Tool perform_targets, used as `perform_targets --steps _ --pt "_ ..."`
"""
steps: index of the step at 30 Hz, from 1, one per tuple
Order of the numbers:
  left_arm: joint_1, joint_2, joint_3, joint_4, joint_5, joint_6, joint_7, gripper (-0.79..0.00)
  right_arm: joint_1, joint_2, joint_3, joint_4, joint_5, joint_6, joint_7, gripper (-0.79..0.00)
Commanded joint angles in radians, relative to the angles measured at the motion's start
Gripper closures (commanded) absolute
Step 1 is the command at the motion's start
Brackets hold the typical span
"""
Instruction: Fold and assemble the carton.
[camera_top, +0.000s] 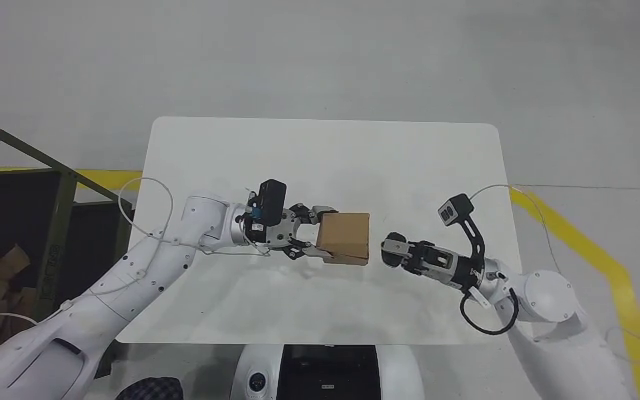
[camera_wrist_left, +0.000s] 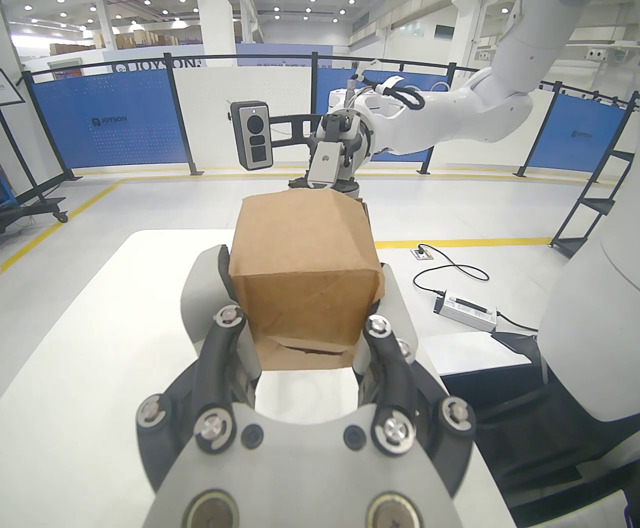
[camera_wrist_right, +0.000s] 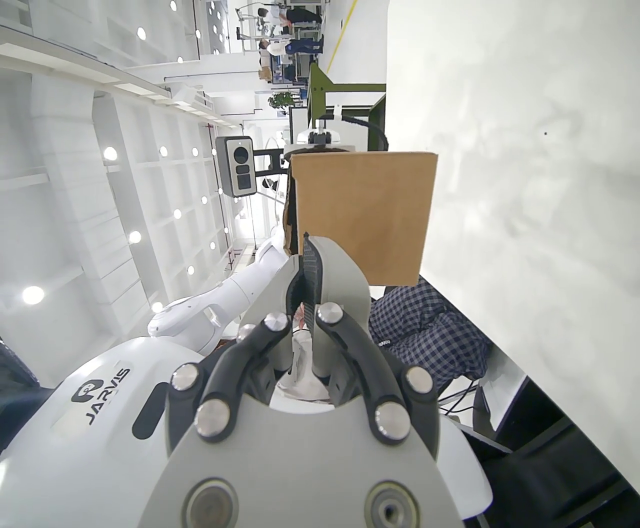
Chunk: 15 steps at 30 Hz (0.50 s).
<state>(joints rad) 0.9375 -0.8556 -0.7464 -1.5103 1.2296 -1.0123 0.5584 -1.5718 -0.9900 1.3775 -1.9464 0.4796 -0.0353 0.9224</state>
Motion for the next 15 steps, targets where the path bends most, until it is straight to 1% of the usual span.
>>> perform_targets --steps 1,6,8,11,15 --pt "0.000 0.000 0.000 0.000 0.000 0.000 0.000 -0.292 0.012 -0.001 -0.018 -0.004 -0.008 0.006 0.010 0.000" --pt "0.000 0.000 0.000 0.000 0.000 0.000 0.000 -0.292 0.051 -0.006 -0.074 0.001 -0.030 0.019 0.025 0.000" --pt "0.000 0.000 0.000 0.000 0.000 0.000 0.000 -0.292 0.063 -0.009 -0.086 0.008 -0.029 0.007 0.019 0.000" --pt "0.000 0.000 0.000 0.000 0.000 0.000 0.000 -0.292 0.064 -0.009 -0.081 0.019 -0.030 -0.004 0.001 0.000" --pt "0.000 0.000 0.000 0.000 0.000 0.000 0.000 -0.292 0.037 -0.005 -0.032 0.043 -0.022 -0.007 -0.038 0.000"
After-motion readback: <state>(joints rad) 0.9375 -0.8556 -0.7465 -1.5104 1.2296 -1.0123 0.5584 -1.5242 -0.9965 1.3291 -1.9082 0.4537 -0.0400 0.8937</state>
